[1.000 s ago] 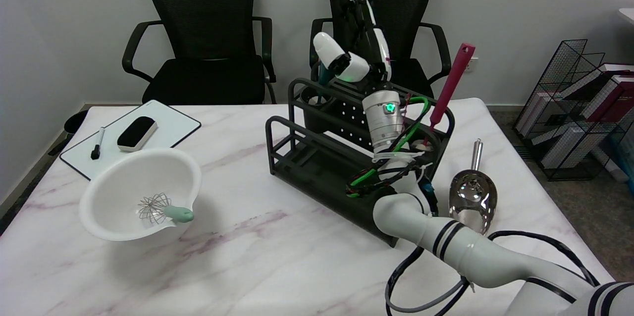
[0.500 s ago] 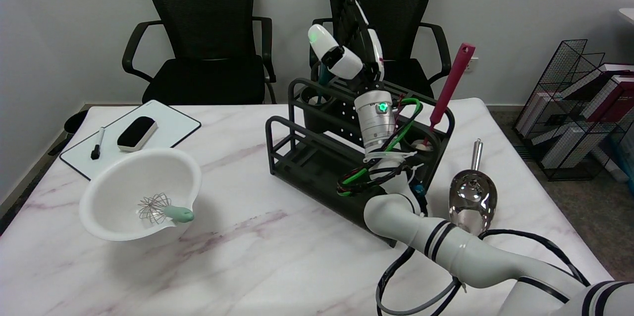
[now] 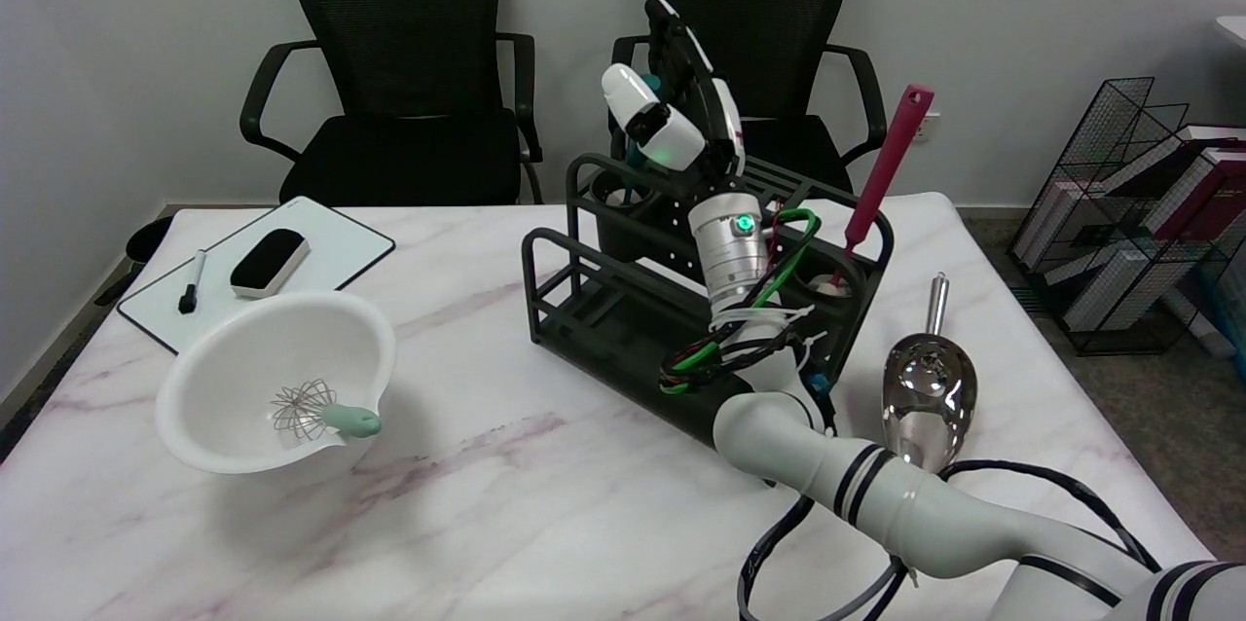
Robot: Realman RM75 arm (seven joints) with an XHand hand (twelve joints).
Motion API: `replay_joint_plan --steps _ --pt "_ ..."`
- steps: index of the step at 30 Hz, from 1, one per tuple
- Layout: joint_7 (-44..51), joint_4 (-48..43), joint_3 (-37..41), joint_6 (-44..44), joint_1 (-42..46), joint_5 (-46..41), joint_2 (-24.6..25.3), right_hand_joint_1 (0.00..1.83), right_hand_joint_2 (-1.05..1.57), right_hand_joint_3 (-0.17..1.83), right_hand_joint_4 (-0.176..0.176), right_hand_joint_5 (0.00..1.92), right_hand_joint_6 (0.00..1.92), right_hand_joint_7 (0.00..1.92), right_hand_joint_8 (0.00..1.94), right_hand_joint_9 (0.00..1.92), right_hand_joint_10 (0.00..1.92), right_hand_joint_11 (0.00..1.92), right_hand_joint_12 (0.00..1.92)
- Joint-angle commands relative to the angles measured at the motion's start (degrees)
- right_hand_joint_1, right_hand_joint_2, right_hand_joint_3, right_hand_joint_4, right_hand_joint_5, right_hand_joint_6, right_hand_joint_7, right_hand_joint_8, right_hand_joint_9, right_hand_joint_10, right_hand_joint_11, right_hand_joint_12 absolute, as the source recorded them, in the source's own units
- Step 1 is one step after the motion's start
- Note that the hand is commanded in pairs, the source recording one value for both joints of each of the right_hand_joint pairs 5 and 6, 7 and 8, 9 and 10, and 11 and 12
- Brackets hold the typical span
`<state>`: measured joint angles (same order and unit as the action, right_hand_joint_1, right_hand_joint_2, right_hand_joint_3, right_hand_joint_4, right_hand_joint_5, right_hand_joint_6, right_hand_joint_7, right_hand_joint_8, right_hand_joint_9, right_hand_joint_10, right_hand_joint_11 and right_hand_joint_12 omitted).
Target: Pick up the blue sponge bottle brush.
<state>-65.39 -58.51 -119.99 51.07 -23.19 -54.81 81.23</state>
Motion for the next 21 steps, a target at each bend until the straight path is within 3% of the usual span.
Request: replay_joint_plan --steps 1,6,12,21 --pt "0.0 -1.1 -0.2 -2.8 1.0 -2.8 0.2 0.96 0.29 1.13 0.0 0.22 0.22 0.1 0.1 0.05 0.05 0.0 0.0" --pt "0.0 -1.3 -0.5 -2.8 0.7 -3.2 0.3 1.03 0.39 1.08 0.0 0.26 0.26 0.09 0.09 0.09 0.09 0.01 0.01" --pt "0.0 -1.7 -0.6 -4.2 0.6 -3.3 0.3 1.08 0.53 1.1 0.0 0.31 0.31 0.12 0.12 0.25 0.25 0.44 0.44" --pt "0.0 -1.7 -0.9 -5.5 0.3 -3.3 0.5 1.1 0.56 1.29 0.0 0.37 0.37 0.16 0.16 0.32 0.32 0.53 0.53"
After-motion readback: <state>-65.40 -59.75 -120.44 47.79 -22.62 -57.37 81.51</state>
